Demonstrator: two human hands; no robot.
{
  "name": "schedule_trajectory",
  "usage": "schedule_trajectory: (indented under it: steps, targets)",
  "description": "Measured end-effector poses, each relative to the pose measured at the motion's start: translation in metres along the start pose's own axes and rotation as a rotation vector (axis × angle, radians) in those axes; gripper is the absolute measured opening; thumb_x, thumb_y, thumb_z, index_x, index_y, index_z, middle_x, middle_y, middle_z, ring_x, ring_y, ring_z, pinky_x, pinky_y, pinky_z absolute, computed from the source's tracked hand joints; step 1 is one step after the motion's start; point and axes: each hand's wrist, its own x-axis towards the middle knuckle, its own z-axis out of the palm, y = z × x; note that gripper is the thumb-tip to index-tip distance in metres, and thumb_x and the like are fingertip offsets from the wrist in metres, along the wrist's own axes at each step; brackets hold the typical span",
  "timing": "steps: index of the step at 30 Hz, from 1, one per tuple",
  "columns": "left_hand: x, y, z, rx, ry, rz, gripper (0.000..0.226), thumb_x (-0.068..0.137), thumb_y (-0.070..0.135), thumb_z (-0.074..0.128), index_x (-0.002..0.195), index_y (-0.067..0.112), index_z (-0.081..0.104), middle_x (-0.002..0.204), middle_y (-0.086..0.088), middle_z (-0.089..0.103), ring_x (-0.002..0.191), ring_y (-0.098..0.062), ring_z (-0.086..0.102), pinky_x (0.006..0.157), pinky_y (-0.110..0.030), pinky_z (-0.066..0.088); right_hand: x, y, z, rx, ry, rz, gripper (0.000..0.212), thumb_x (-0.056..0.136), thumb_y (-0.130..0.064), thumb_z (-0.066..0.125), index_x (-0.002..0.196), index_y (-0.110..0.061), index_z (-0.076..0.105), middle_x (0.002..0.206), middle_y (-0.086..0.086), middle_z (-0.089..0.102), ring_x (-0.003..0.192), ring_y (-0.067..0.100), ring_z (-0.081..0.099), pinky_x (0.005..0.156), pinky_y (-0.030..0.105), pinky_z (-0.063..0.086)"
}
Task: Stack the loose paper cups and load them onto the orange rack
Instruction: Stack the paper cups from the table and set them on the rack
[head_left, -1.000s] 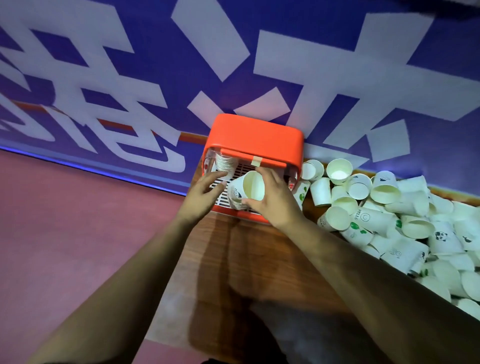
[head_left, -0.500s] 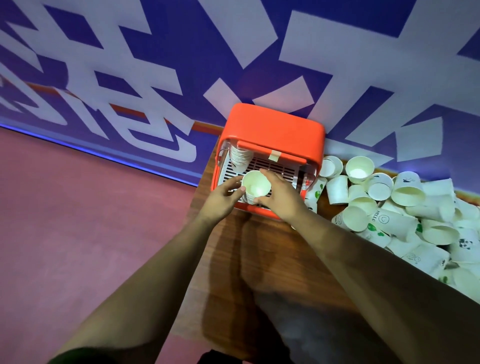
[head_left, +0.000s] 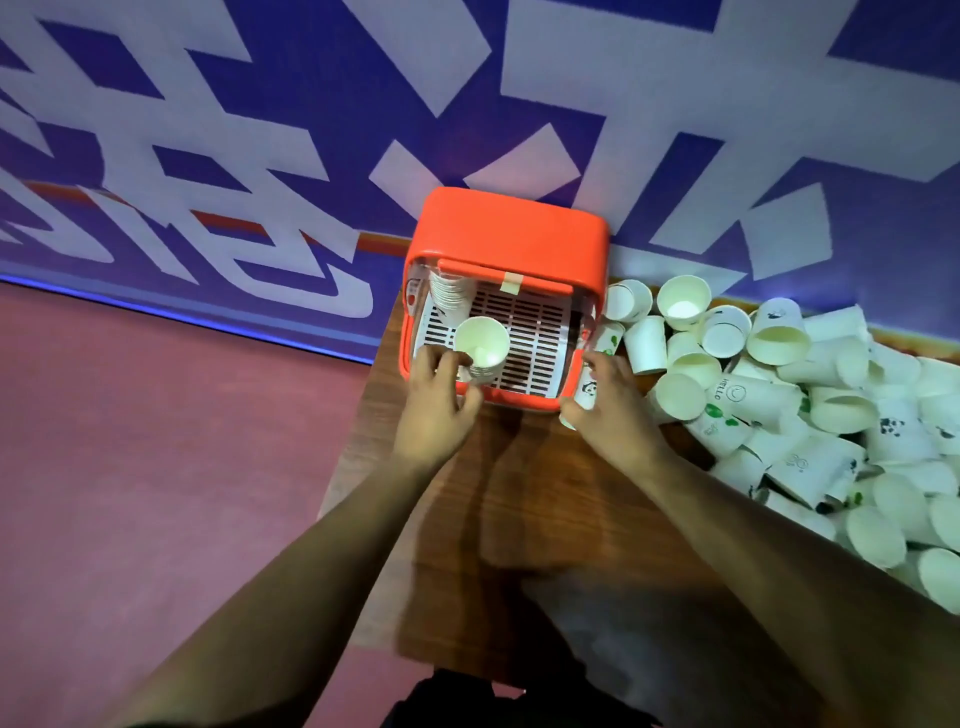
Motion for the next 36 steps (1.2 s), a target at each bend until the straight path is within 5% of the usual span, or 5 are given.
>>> schedule_trajectory:
  steps: [6, 14, 22, 31, 36]
  targets:
    - [-0.013, 0.039, 0.053, -0.078, -0.341, 0.152, 0.031, 0.091, 0.03, 0.054, 0.117, 0.012, 0.055, 0.117, -0.001, 0.048, 0.108, -0.02, 0.054, 0.091, -0.039, 0.051, -0.04, 0.101, -0.048, -0.14, 0.177, 0.19, 0.056, 0.077, -0.017, 0.076, 0.125, 0.003, 0.054, 0.121, 0.024, 0.051, 0.113, 0.039, 0.052, 0.094, 0.045, 0.046]
    - [0.015, 0.124, 0.155, 0.092, -0.532, 0.213, 0.053, 0.088, 0.029, 0.067, 0.131, 0.003, 0.049, 0.129, -0.02, 0.046, 0.121, -0.036, 0.046, 0.1, -0.043, 0.042, -0.047, 0.168, -0.089, -0.177, 0.17, 0.398, 0.067, 0.078, -0.028, 0.075, 0.133, -0.003, 0.045, 0.129, 0.023, 0.043, 0.119, 0.039, 0.046, 0.1, 0.046, 0.043]
    - [0.04, 0.15, 0.228, 0.23, -0.539, 0.076, 0.096, 0.073, 0.042, 0.081, 0.146, 0.003, 0.03, 0.147, -0.019, 0.033, 0.135, -0.038, 0.034, 0.109, -0.048, 0.036, -0.045, 0.209, -0.105, -0.172, 0.187, 0.453, 0.072, 0.084, -0.035, 0.071, 0.137, 0.002, 0.038, 0.134, 0.022, 0.038, 0.124, 0.038, 0.041, 0.101, 0.043, 0.039]
    - [0.036, 0.148, 0.246, 0.192, -0.48, 0.117, 0.077, 0.077, 0.036, 0.079, 0.137, 0.002, 0.043, 0.133, -0.015, 0.049, 0.122, -0.033, 0.049, 0.095, -0.045, 0.047, -0.012, 0.228, -0.104, -0.039, 0.231, 0.504, 0.044, 0.093, -0.034, 0.059, 0.115, 0.004, 0.058, 0.116, 0.024, 0.054, 0.112, 0.038, 0.05, 0.097, 0.042, 0.042]
    - [0.021, 0.144, 0.225, 0.028, -0.356, 0.067, 0.065, 0.076, 0.031, 0.081, 0.127, 0.004, 0.051, 0.119, -0.013, 0.055, 0.113, -0.027, 0.052, 0.093, -0.033, 0.043, -0.001, 0.235, -0.105, -0.033, 0.232, 0.488, 0.022, 0.091, -0.013, 0.056, 0.094, 0.007, 0.064, 0.095, 0.024, 0.062, 0.101, 0.038, 0.054, 0.086, 0.044, 0.045]
